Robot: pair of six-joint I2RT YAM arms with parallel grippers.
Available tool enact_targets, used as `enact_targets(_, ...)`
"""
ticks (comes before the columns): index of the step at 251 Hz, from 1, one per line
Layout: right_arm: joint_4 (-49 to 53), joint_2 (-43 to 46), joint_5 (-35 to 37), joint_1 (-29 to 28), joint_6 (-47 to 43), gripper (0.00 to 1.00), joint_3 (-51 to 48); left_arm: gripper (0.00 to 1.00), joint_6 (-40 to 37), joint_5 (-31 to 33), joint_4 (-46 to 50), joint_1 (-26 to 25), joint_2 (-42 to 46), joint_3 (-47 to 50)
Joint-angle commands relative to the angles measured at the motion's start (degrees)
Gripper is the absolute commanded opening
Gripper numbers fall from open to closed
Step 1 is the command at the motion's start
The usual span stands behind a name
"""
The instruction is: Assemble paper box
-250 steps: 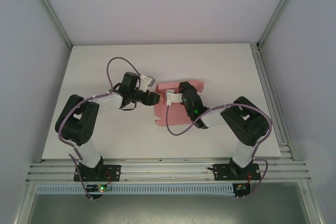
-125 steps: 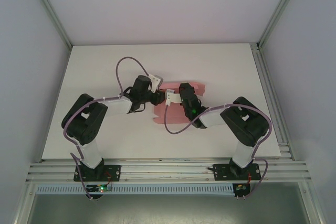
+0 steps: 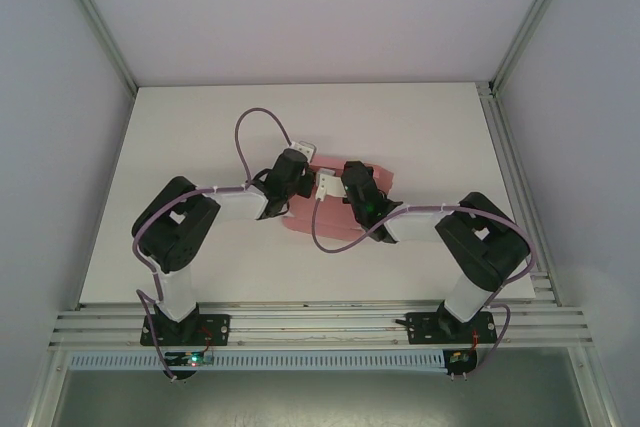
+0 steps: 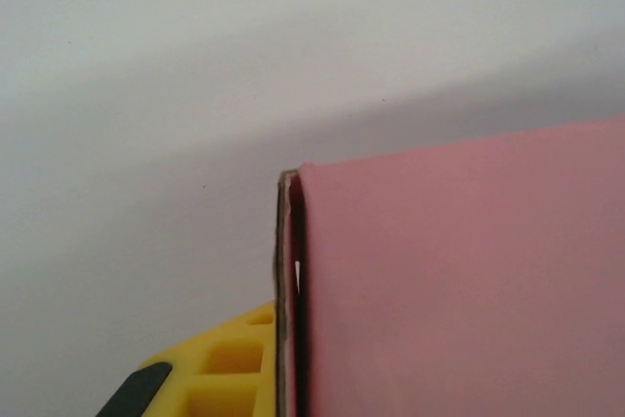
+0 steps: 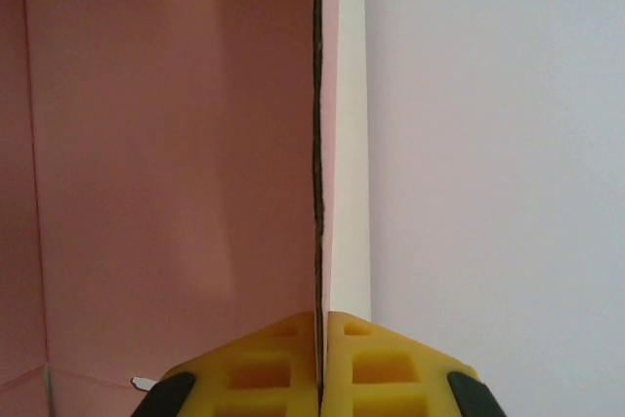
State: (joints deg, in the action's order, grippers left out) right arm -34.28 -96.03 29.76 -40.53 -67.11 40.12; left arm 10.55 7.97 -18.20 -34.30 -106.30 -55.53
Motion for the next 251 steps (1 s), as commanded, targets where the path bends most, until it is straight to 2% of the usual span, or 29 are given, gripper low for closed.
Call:
enact_targets(1, 7.0, 0.4, -4.9, -1.3, 3.1, 0.00, -0.3, 0.00, 1.3, 7.3, 0.6, 0.3, -2.5, 0.8)
enact_targets(60, 10.1, 0.8, -4.6, -1.3, 4.9, 0.00, 0.6, 0.00, 4.0, 19.8, 5.8, -1.4, -4.0, 0.2)
enact_targets(83, 10.2, 0.6, -4.0, -1.2, 5.6, 0.00, 0.6, 0.00, 6.7, 21.4, 6.5, -1.6, -4.2, 0.9)
enact_targets(117, 10.2, 0.6, -4.0, -0.6, 10.0, 0.00, 1.3, 0.00, 5.5, 17.4, 5.4, -1.9, -5.8, 0.9)
enact_targets(149, 10.9, 2.5, -4.9, 0.7, 14.4, 0.22, 1.5, 0.00, 3.7, 14.7, 4.2, -2.0, -6.9, 0.7)
enact_targets(163, 12.0, 4.3, -5.9, 1.5, 16.7, 0.47, 1.5, 0.00, 2.3, 13.3, 3.6, -2.1, -6.7, 1.1)
enact_targets(173, 13.1, 6.0, -6.9, 2.1, 18.4, 0.57, 1.5, 0.00, 1.6, 12.0, 2.9, -2.0, -6.3, 1.4)
enact_targets(183, 14.2, 7.9, -8.5, 2.8, 20.2, 0.81, 1.3, 0.00, 1.0, 10.7, 1.9, -2.0, -5.8, 2.0)
enact_targets(193, 15.8, 10.0, -10.3, 3.5, 21.7, 0.89, 1.1, 0.00, 0.5, 9.7, 0.5, -2.0, -5.0, 2.9)
enact_targets(197, 16.3, 10.9, -10.8, 3.7, 22.2, 0.97, 0.8, 0.00, 0.4, 9.4, -0.1, -2.0, -4.7, 3.2)
enact_targets(251, 28.6, 26.2, -24.4, 5.4, 25.6, 0.98, -0.7, 0.00, -0.6, 8.3, -4.0, -1.8, 3.7, 5.9)
